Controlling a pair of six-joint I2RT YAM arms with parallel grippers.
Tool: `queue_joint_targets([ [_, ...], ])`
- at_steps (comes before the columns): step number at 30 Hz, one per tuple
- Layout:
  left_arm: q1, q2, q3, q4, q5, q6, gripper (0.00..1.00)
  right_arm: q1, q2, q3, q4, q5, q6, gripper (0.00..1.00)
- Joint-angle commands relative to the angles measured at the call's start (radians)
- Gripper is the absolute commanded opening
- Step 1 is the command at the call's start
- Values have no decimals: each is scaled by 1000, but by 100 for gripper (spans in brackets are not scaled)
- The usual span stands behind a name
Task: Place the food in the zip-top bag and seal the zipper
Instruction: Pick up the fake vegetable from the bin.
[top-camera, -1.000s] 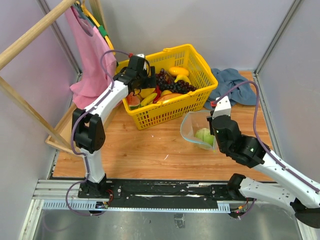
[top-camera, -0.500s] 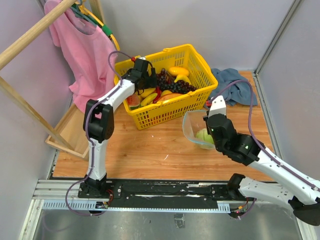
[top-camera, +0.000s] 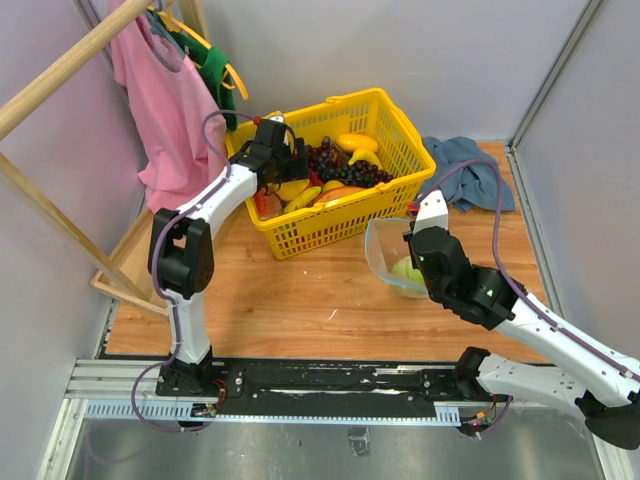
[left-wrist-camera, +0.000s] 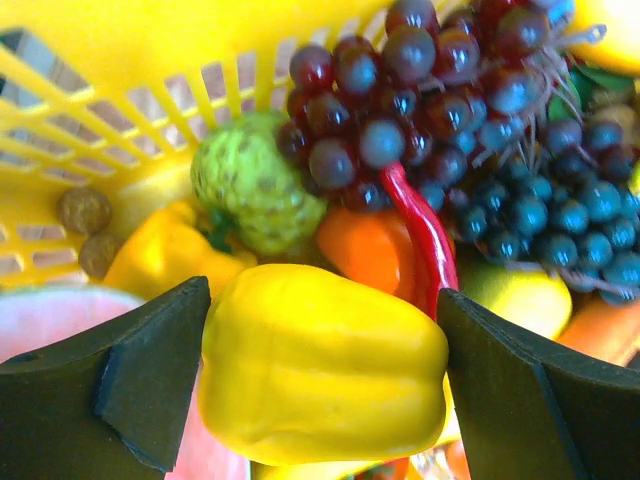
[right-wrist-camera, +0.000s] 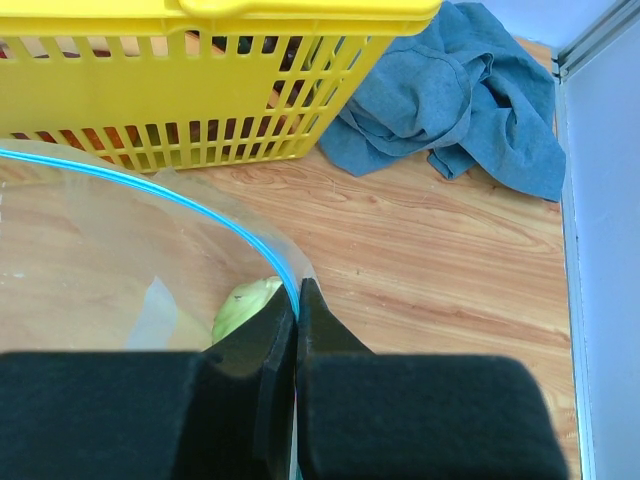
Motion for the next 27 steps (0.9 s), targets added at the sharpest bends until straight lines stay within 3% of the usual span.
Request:
queue_joint_targets([
  [1, -19, -102, -72, -46, 65, -7, 77, -11, -12, 24, 26, 8, -4, 1],
  [5, -36, -123, -89, -91, 100, 56, 84, -11, -13, 19, 30, 0, -4, 1],
  [9, -46, -119, -74, -128, 92, 105, 85, -11, -16, 12, 37, 1, -4, 1],
  [16, -47, -212, -88, -97, 76, 105, 65, -11, -25, 13, 37, -3, -4, 0],
  [20, -47, -235, -123, -105, 134, 72, 62, -11, -31, 15, 34, -5, 1, 1],
  [27, -47, -402, -215, -15, 100, 22, 56, -11, -21, 20, 32, -21, 5, 1],
])
